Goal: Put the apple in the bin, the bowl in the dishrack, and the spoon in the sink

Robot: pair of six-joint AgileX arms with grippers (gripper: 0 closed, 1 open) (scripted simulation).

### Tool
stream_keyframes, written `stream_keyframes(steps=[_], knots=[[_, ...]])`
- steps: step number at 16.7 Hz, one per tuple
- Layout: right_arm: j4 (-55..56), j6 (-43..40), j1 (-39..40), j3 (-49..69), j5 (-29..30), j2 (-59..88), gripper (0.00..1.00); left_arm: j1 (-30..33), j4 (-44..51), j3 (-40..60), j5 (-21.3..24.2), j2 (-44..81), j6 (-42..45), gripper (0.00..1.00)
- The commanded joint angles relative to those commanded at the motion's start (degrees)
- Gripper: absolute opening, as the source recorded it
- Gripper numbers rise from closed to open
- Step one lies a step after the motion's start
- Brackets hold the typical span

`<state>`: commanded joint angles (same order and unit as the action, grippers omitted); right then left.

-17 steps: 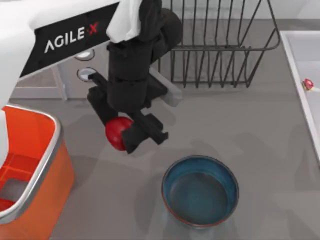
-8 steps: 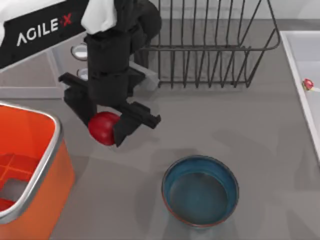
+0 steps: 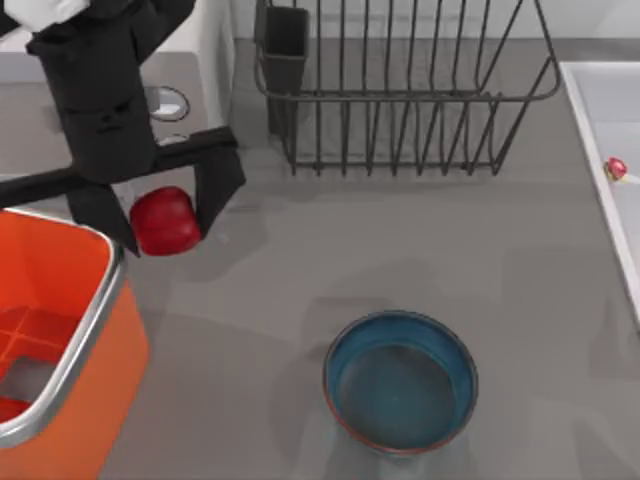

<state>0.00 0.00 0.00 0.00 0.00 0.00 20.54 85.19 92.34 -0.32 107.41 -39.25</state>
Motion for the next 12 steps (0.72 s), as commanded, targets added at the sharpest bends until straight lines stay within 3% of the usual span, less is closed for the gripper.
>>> stream_keyframes(steps=[7, 12], knots=[[0.0, 0.0, 0.0, 0.0, 0.0, 0.0, 1.00, -11.2, -0.7, -8.8, 0.5, -10.9, -36.7, 0.00], [0.0, 0.0, 0.0, 0.0, 0.0, 0.0, 1.00, -16.0, -1.3, -13.1, 0.3, -16.0, -51.1, 0.00]])
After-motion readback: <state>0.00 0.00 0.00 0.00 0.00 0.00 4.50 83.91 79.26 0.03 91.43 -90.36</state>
